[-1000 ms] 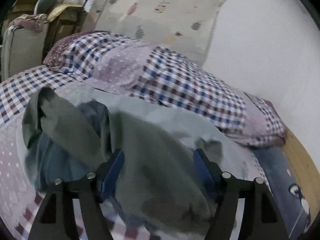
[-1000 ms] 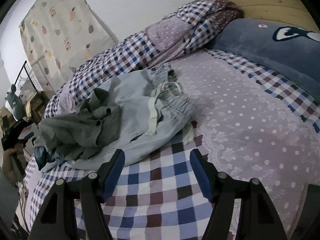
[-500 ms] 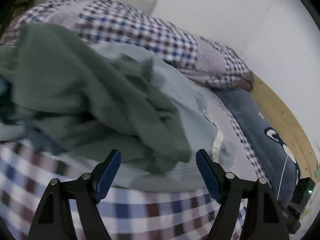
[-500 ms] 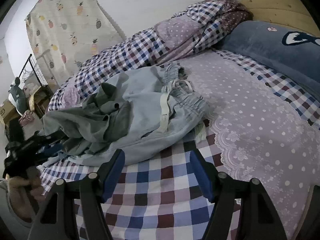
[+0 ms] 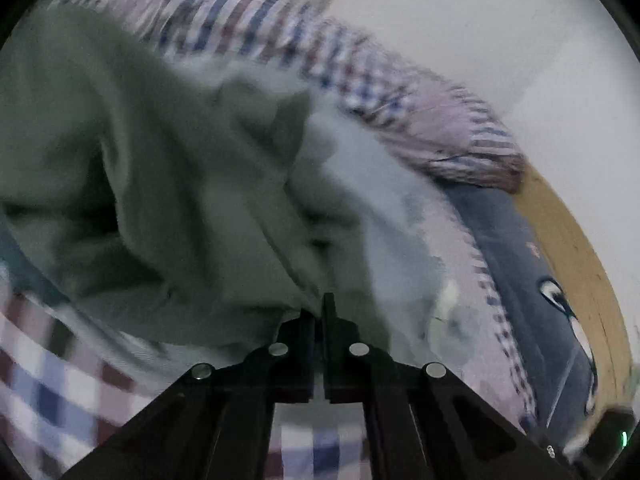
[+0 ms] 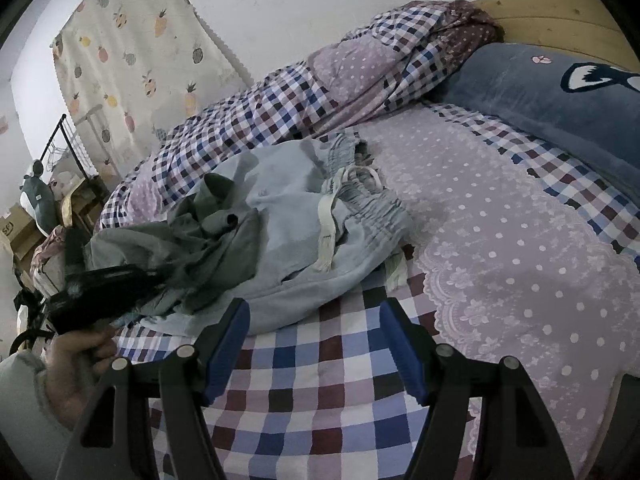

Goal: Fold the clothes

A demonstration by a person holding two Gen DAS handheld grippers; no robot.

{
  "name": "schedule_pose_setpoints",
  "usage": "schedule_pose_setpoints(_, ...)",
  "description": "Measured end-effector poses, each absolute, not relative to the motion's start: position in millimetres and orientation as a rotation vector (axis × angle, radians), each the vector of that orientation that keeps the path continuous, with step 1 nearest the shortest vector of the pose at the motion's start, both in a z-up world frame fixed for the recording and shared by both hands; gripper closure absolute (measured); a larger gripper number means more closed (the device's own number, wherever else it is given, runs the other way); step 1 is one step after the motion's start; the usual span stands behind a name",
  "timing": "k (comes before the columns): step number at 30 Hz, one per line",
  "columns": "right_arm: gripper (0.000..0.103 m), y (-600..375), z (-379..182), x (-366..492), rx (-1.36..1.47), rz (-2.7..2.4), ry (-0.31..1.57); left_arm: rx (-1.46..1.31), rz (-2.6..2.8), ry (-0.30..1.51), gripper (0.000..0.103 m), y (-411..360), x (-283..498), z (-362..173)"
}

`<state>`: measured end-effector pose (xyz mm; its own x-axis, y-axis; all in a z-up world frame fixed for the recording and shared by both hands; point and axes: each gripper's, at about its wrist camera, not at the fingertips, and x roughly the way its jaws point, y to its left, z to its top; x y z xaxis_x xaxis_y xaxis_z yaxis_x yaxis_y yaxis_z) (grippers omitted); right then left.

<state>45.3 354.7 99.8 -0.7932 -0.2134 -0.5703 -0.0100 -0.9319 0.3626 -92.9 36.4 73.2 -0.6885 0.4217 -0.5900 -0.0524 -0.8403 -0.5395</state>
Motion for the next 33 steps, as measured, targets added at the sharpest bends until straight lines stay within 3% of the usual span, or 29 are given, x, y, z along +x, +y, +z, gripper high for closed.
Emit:
schedule_pose_setpoints(11, 0.031, 337.9, 105.6, 48.7, 0.935, -2.797, -0.494, -0.776, 2.625, -0.803, 0.103, -96.3, 28.3, 189.2)
schedule_pose_setpoints(17, 0.031, 304.6, 107.2, 46.9, 0.912, -2.732, -0.401, -0.75, 2.771, -0.793, 0.103, -166.6, 93.6, 209.0)
schedule_pose_setpoints(21, 0.031, 274.7, 105.2, 44.9, 0.906, -2.678, -0.333, -0.693, 2.922, -0.924, 0.103, -226.3, 132.7, 197.3)
schedule_pose_setpoints(26, 0.031, 231.7, 99.0, 40.8, 0.911, -2.601, -0.26, -0.813, 3.065, -1.13, 0.103, -298.5, 136.8, 135.9)
schedule_pose_setpoints(33, 0.031, 173.5, 67.2, 25.9, 1.051, -2.451, -0.175, -0.905, 3.016, -1.26, 0.099, -323.2, 147.5, 67.1)
